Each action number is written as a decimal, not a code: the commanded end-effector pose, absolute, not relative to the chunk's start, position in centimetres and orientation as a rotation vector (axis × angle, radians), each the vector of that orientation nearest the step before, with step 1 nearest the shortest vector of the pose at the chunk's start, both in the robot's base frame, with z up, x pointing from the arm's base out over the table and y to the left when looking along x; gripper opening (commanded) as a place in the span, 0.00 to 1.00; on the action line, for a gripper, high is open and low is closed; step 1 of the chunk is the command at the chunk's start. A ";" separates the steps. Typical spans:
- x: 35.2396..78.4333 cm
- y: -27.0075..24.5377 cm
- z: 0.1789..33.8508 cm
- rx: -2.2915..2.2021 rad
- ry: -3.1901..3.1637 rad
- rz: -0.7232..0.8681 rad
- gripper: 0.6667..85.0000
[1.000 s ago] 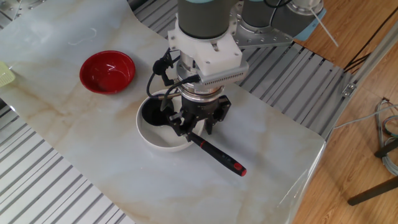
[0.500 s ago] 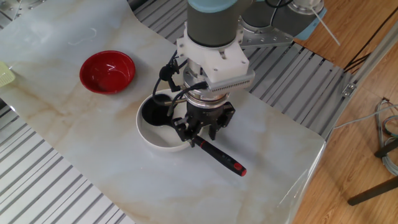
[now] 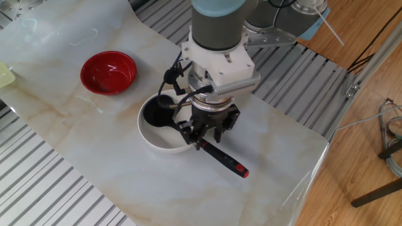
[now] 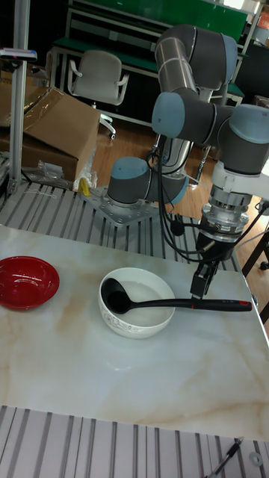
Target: Scoop water with a large spoon from one bowl to another
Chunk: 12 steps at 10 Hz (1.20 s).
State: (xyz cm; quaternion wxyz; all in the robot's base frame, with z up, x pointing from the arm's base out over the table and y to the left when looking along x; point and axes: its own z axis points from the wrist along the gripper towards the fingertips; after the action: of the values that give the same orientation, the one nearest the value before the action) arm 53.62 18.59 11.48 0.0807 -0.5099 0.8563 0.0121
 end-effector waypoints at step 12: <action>54.5 20.9 11.6 -1.745 2.358 0.034 0.58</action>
State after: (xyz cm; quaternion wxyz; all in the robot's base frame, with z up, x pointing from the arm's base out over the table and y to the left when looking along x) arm 54.52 20.30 11.38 0.0981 -0.5847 0.8053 0.0021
